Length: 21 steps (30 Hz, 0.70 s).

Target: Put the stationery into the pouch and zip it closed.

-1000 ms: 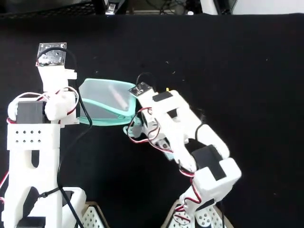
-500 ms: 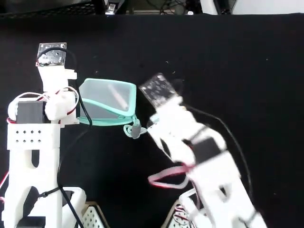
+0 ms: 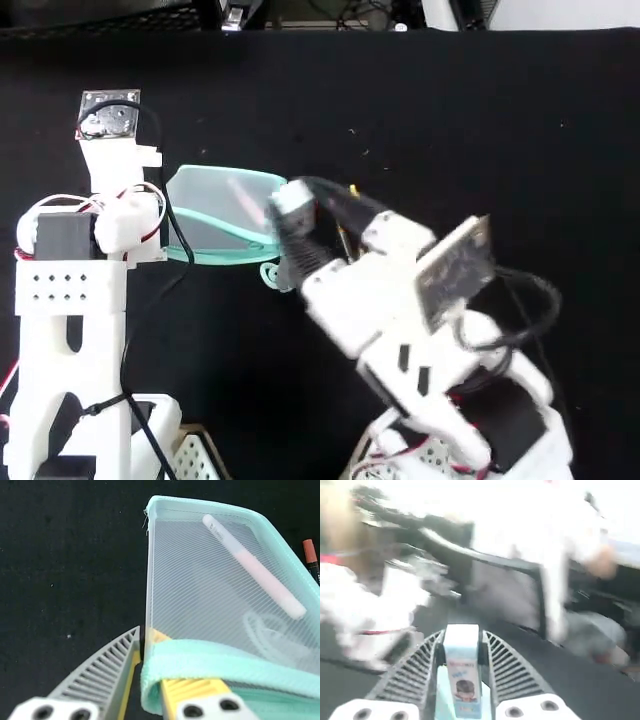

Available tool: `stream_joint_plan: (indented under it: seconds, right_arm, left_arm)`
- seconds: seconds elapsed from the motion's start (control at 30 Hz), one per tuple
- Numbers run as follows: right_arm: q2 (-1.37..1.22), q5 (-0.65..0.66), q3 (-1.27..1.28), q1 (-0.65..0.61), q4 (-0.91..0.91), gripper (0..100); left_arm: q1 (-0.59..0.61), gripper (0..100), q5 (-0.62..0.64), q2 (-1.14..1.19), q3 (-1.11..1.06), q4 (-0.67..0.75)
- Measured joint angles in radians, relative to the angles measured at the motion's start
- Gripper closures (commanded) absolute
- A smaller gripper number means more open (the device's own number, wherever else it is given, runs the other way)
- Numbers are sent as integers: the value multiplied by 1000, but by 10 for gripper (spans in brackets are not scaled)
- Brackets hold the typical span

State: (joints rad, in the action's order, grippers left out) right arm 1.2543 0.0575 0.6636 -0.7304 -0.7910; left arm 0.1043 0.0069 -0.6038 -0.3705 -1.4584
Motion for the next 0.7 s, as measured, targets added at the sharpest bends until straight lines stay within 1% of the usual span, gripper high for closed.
stream_joint_plan:
  seconds: [0.07, 0.13, 0.33, 0.57, 0.7]
  right_arm:
    - [0, 6, 64, -43, 64, 985]
    - [-11, 6, 132, -60, 117, 985]
    - [-12, 6, 287, -75, 293, 985]
    - [-164, -14, 336, -133, 423, 985]
    - [-265, -15, 336, -137, 482, 985]
  left_arm:
    - [0, 970, 0, 0, 0, 0]
    - [0, 970, 0, 0, 0, 0]
    - [0, 970, 0, 0, 0, 0]
    - [0, 970, 0, 0, 0, 0]
    - [3, 970, 0, 0, 0, 0]
